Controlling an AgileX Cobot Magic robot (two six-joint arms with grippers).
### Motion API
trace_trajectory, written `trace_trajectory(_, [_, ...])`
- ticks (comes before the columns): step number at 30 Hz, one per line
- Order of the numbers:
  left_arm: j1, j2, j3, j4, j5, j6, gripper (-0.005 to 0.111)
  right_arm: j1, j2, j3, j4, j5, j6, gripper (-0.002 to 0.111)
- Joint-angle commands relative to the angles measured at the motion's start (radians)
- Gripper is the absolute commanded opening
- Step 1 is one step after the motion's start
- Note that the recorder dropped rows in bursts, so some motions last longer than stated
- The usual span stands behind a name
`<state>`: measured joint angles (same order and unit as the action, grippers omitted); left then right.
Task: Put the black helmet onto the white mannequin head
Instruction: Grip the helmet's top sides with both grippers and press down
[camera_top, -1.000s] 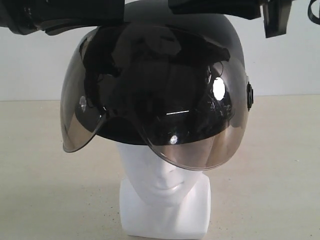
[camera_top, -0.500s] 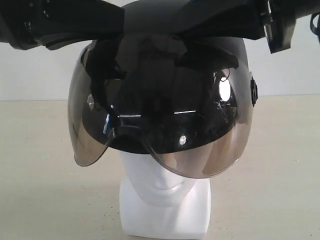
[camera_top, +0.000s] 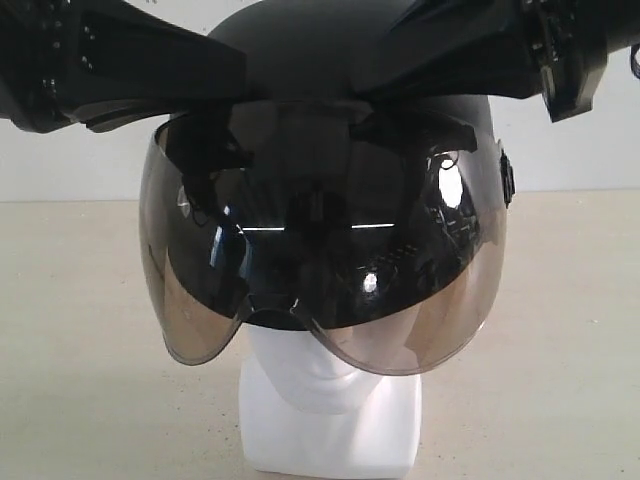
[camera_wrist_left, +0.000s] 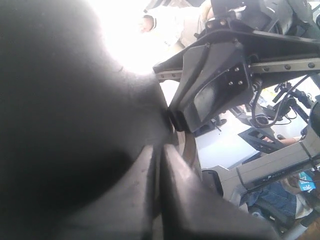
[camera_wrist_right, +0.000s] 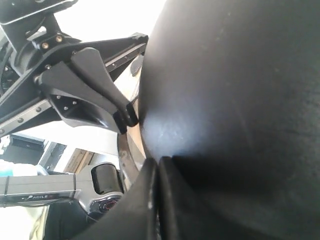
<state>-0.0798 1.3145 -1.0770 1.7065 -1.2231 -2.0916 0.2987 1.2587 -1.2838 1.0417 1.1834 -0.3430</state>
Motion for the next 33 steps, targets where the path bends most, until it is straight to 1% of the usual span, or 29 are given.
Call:
trace_trajectory(1, [-0.003,-0.006,0.008,0.038,0.002,-0.007,0.004,0.003,0.001,0.006,-0.060,0.038,0.001,0.000])
trace_trajectory(4, [-0.003,-0.006,0.008,0.038,0.002,-0.007,0.004,0.003,0.001,0.019,-0.062,0.036,0.011,0.000])
trace_trajectory(8, [-0.003,-0.006,0.008,0.038,0.002,-0.007,0.004,0.003,-0.003,0.076,-0.062,0.036,0.007,0.000])
trace_trajectory(15, [-0.055,-0.005,0.008,0.038,0.002,-0.007,0.004,0.003,-0.003,0.109,-0.060,0.028,-0.008,0.000])
trace_trajectory(25, [-0.061,-0.032,0.137,0.038,0.002,-0.003,0.004,0.003,-0.003,0.109,-0.072,0.024,-0.008,0.000])
trace_trajectory(33, [-0.061,-0.041,0.200,0.038,0.002,0.004,0.004,0.003,-0.003,0.109,-0.083,0.024,-0.008,0.000])
